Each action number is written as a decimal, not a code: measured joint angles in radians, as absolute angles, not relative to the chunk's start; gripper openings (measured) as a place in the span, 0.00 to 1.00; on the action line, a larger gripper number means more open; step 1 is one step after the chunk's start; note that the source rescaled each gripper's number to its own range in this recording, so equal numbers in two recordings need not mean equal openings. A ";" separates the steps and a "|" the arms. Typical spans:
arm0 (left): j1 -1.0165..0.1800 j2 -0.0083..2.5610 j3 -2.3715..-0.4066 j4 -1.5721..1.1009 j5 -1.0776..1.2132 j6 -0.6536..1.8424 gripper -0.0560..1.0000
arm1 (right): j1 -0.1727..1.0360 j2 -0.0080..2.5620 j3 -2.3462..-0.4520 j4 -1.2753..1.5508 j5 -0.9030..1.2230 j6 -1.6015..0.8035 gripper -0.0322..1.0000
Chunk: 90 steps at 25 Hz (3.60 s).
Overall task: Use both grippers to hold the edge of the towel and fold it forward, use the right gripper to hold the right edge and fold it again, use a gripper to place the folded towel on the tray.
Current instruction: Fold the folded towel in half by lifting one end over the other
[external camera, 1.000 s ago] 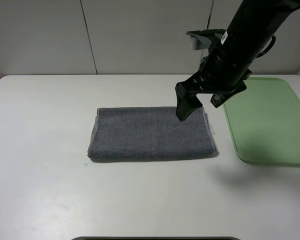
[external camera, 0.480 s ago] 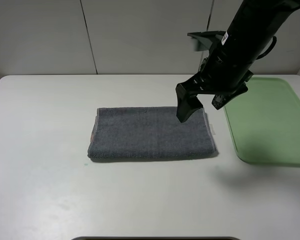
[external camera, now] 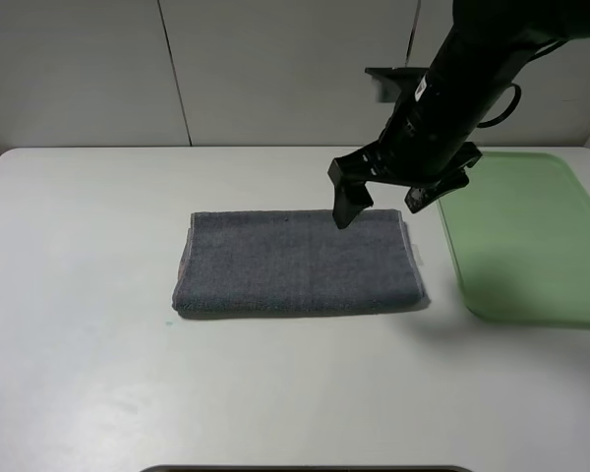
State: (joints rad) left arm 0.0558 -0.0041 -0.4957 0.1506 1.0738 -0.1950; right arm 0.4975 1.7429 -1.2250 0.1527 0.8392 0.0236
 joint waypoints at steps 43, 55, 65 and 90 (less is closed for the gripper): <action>0.127 -0.004 -0.496 0.151 1.073 -0.195 1.00 | 0.334 2.100 -1.232 0.123 0.607 0.068 0.96; 0.127 -0.004 -0.496 0.151 1.073 -0.195 1.00 | 0.323 2.104 -1.232 0.131 0.609 0.065 0.25; 0.127 -0.004 -0.496 0.151 1.073 -0.195 1.00 | 0.323 2.089 -1.234 0.121 0.632 0.065 0.09; 0.127 -0.004 -0.496 0.151 1.073 -0.195 1.00 | 0.323 1.891 -1.406 -0.267 1.075 0.195 0.09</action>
